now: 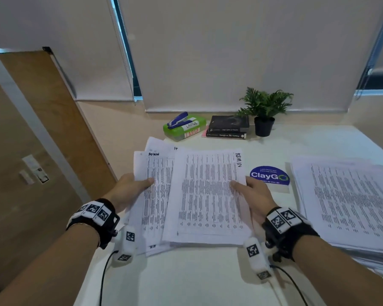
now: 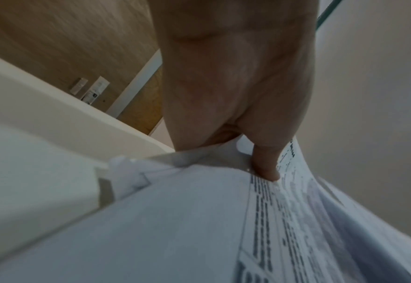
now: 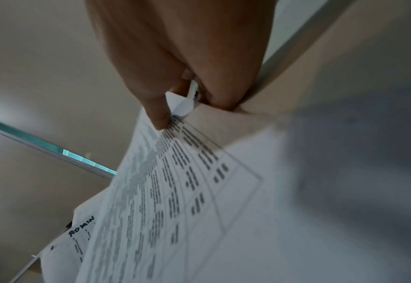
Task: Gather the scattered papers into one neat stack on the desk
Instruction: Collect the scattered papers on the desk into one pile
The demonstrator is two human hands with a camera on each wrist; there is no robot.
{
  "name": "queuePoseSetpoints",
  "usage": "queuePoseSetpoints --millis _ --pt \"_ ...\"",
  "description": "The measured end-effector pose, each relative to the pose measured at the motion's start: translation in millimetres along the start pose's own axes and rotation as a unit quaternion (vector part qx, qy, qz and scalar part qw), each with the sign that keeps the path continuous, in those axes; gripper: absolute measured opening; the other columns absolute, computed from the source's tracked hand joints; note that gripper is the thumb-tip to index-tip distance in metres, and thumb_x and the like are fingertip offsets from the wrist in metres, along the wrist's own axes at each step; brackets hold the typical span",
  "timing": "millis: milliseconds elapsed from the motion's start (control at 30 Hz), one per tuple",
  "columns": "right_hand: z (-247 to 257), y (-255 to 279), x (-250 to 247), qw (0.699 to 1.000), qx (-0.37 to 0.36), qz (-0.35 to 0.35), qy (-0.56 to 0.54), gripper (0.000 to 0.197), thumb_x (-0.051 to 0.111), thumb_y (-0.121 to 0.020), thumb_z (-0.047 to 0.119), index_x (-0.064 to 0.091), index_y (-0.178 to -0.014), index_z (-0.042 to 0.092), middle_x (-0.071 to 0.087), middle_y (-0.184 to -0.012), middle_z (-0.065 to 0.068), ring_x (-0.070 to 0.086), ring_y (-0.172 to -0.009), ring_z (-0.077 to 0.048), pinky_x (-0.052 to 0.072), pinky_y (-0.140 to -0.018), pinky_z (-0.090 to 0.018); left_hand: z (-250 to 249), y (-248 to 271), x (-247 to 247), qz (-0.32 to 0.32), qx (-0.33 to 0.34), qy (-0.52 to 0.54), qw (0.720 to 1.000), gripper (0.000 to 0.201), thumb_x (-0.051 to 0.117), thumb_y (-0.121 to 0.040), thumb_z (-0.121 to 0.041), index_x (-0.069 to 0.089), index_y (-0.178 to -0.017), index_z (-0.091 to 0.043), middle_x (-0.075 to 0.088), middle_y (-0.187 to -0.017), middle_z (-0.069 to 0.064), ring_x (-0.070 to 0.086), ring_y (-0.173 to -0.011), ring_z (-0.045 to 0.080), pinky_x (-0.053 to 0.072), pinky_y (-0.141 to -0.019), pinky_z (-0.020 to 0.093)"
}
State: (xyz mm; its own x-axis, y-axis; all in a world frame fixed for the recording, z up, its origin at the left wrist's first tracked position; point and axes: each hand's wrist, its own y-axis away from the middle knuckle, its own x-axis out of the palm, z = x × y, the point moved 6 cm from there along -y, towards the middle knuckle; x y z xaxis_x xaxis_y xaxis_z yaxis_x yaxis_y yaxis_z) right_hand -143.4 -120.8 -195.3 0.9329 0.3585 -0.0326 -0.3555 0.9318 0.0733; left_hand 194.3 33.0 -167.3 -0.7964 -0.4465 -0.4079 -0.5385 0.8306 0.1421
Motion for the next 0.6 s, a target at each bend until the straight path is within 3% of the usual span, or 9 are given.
queuePoseSetpoints --millis 100,133,233,333,367,433,500,533,600 --pt "0 3 6 0.999 0.003 0.029 -0.042 0.014 0.073 -0.096 0.015 0.077 -0.109 0.015 0.081 -0.107 0.002 0.076 -0.106 -0.018 0.057 -0.101 -0.043 -6 7 20 0.043 -0.009 0.021 0.999 0.044 0.069 -0.100 -0.046 0.075 -0.123 -0.009 0.082 -0.111 0.010 0.079 -0.104 0.034 0.059 -0.099 0.055" --pt "-2 3 8 0.998 0.010 0.035 -0.059 0.023 0.076 -0.094 0.018 0.074 -0.116 0.014 0.080 -0.113 0.000 0.074 -0.112 -0.020 0.054 -0.105 -0.047 -10 10 29 0.055 -0.014 0.041 0.998 0.046 0.067 -0.101 -0.048 0.076 -0.123 -0.008 0.082 -0.113 0.011 0.078 -0.105 0.034 0.058 -0.101 0.053" --pt "-6 5 11 0.996 0.028 0.048 -0.064 0.077 0.088 -0.081 0.031 0.050 -0.146 0.019 0.060 -0.144 0.004 0.056 -0.136 -0.021 0.044 -0.115 -0.050 -22 22 62 0.078 -0.037 0.117 0.989 0.043 0.063 -0.105 -0.040 0.075 -0.124 -0.003 0.081 -0.116 0.015 0.078 -0.102 0.033 0.061 -0.091 0.043" --pt "-5 9 11 0.996 0.023 0.078 -0.046 0.068 0.082 -0.082 -0.003 0.048 -0.136 0.023 0.069 -0.132 -0.007 0.070 -0.115 -0.023 0.056 -0.102 -0.047 -29 23 87 0.084 -0.048 0.147 0.984 0.056 0.065 -0.101 -0.051 0.071 -0.132 -0.006 0.078 -0.124 0.015 0.076 -0.108 0.036 0.063 -0.086 0.043" --pt "-5 10 7 0.996 0.014 0.078 -0.032 0.070 0.077 -0.083 -0.010 0.045 -0.133 0.028 0.070 -0.125 -0.004 0.071 -0.109 -0.021 0.058 -0.096 -0.042 -32 20 91 0.068 -0.048 0.149 0.985 0.059 0.063 -0.101 -0.057 0.070 -0.132 -0.007 0.076 -0.125 0.012 0.075 -0.108 0.037 0.061 -0.087 0.041" --pt "1 13 -4 0.998 -0.002 0.057 -0.027 0.083 0.073 -0.083 -0.017 0.036 -0.136 0.036 0.067 -0.117 0.003 0.069 -0.106 -0.017 0.058 -0.088 -0.036 -38 13 85 -0.005 -0.028 0.080 0.996 0.052 0.053 -0.105 -0.058 0.071 -0.112 -0.010 0.072 -0.111 0.006 0.070 -0.096 0.031 0.054 -0.085 0.036" --pt "1 12 -18 0.999 -0.013 0.028 -0.041 0.090 0.073 -0.081 -0.019 0.036 -0.143 0.034 0.068 -0.125 -0.002 0.069 -0.111 -0.022 0.058 -0.094 -0.045 -37 6 66 -0.080 -0.007 -0.086 0.993 0.051 0.054 -0.103 -0.062 0.071 -0.108 -0.014 0.072 -0.110 0.008 0.070 -0.102 0.032 0.056 -0.091 0.039" --pt "1 13 -25 0.999 -0.012 0.018 -0.049 0.094 0.074 -0.080 -0.021 0.035 -0.148 0.032 0.067 -0.129 -0.004 0.068 -0.113 -0.025 0.057 -0.097 -0.048 -35 4 57 -0.098 -0.023 -0.177 0.979 0.066 0.058 -0.093 -0.073 0.069 -0.118 -0.013 0.072 -0.119 0.011 0.068 -0.113 0.035 0.055 -0.099 0.045" --pt "-1 15 -35 0.998 -0.002 0.006 -0.064 0.102 0.072 -0.078 -0.024 0.031 -0.154 0.031 0.066 -0.133 -0.005 0.067 -0.116 -0.027 0.058 -0.094 -0.047 -19 -4 46 -0.084 -0.091 -0.317 0.940 0.128 0.061 -0.052 -0.104 0.056 -0.136 -0.007 0.067 -0.131 0.018 0.063 -0.124 0.040 0.052 -0.105 0.052"
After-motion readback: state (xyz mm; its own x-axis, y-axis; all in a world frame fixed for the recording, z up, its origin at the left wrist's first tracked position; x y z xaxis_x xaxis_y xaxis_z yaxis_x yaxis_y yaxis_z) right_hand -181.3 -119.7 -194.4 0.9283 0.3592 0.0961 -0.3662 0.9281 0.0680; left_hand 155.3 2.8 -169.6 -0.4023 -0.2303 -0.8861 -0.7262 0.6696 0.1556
